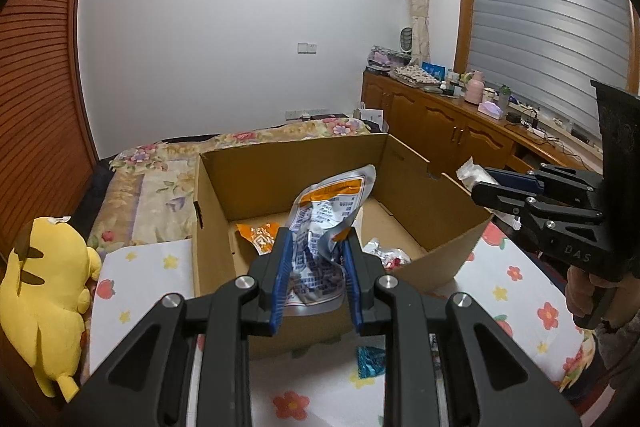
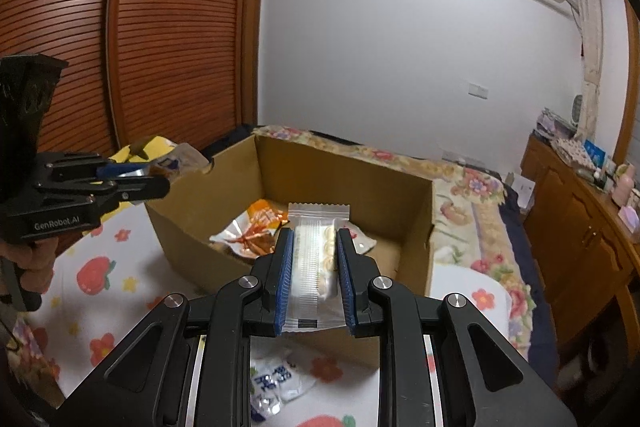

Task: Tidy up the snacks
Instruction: 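Carry the silver pouch with the left tool while the right tool carries the wrapped bar, then open both tools to drop the silver pouch and wrapped bar into the box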

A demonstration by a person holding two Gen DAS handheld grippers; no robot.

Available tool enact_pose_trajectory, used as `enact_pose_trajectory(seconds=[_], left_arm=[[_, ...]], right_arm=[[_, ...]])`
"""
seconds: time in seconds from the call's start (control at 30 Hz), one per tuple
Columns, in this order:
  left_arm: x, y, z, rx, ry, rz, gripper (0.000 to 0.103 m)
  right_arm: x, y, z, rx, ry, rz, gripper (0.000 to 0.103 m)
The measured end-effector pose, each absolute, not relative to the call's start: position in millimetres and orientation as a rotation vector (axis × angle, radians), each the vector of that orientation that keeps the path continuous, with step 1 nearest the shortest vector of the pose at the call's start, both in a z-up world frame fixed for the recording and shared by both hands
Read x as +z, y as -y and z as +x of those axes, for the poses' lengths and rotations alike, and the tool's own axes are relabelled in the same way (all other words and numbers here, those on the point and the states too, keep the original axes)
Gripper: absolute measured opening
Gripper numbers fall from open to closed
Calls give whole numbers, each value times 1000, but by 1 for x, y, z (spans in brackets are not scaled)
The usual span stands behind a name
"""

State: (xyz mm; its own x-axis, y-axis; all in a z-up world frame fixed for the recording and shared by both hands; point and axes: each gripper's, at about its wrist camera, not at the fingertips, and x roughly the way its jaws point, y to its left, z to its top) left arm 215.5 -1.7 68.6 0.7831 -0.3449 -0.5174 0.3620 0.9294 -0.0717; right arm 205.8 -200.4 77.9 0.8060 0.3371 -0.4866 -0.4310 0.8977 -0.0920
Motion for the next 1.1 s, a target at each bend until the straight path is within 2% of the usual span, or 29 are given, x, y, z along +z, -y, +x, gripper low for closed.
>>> enact_pose_trajectory(seconds=[0.47, 0.97, 1.03, 1.1], left_arm=[[54, 8, 272, -383, -597, 57, 23], [42, 23, 291, -374, -666, 84, 24], [41, 23, 293, -366, -673, 82, 25], [42, 23, 294, -366, -673, 79, 35]], right_arm=[[51, 193, 275, 469, -536, -187, 19], [29, 203, 300, 468, -593, -170, 19], [28, 204, 302, 472, -601, -160, 21], [28, 204, 303, 475, -606, -154, 22]])
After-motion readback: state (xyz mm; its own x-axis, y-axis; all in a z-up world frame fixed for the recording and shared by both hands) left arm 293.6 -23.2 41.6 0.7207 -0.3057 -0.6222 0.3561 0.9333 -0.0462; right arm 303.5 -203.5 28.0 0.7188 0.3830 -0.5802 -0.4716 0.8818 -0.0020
